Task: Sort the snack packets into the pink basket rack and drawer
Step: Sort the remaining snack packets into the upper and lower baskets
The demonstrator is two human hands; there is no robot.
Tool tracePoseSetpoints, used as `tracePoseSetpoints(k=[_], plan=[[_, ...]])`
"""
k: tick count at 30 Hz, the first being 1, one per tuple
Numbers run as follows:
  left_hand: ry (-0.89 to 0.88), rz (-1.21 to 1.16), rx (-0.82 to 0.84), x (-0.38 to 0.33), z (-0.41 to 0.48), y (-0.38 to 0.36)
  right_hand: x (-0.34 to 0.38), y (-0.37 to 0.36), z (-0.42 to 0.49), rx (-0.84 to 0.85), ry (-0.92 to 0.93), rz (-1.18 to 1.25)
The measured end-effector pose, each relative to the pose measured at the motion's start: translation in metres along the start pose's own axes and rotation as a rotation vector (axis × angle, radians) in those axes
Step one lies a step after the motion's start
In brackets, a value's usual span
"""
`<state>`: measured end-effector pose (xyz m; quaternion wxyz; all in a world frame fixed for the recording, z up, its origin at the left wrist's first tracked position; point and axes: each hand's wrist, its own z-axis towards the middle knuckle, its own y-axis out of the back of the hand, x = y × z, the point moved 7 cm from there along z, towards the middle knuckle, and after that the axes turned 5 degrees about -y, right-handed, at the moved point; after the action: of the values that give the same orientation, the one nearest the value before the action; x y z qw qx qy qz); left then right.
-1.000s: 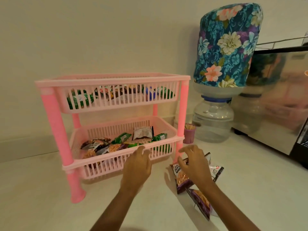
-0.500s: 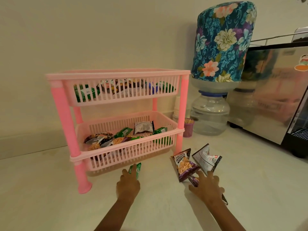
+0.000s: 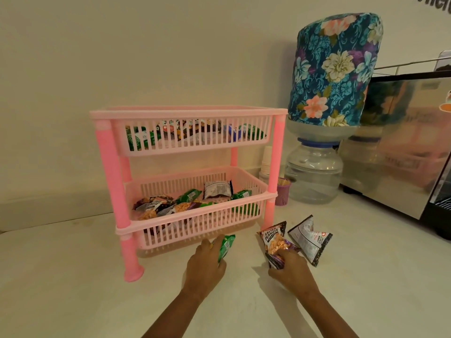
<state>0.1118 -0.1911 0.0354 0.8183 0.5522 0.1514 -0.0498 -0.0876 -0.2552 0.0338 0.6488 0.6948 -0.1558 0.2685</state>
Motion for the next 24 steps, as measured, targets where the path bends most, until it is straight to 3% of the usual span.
tracePoseSetpoints(k=[7,13,19,24], plan=[[-0.133,0.001,-0.183,-0.022,0.038,0.053,0.038,0.018,0.019,0.028,0.114,0.323],[-0.086,-0.021,-0.238,-0.003,0.075,0.088,0.074,0.052,0.051,0.032,0.134,0.564],[0.063,-0.308,-0.018,0.039,0.125,0.087,0.107,0.081,0.094,0.028,0.143,0.849],[0.026,-0.256,0.364,0.045,0.139,0.054,0.126,0.079,0.134,0.06,0.014,1.077]])
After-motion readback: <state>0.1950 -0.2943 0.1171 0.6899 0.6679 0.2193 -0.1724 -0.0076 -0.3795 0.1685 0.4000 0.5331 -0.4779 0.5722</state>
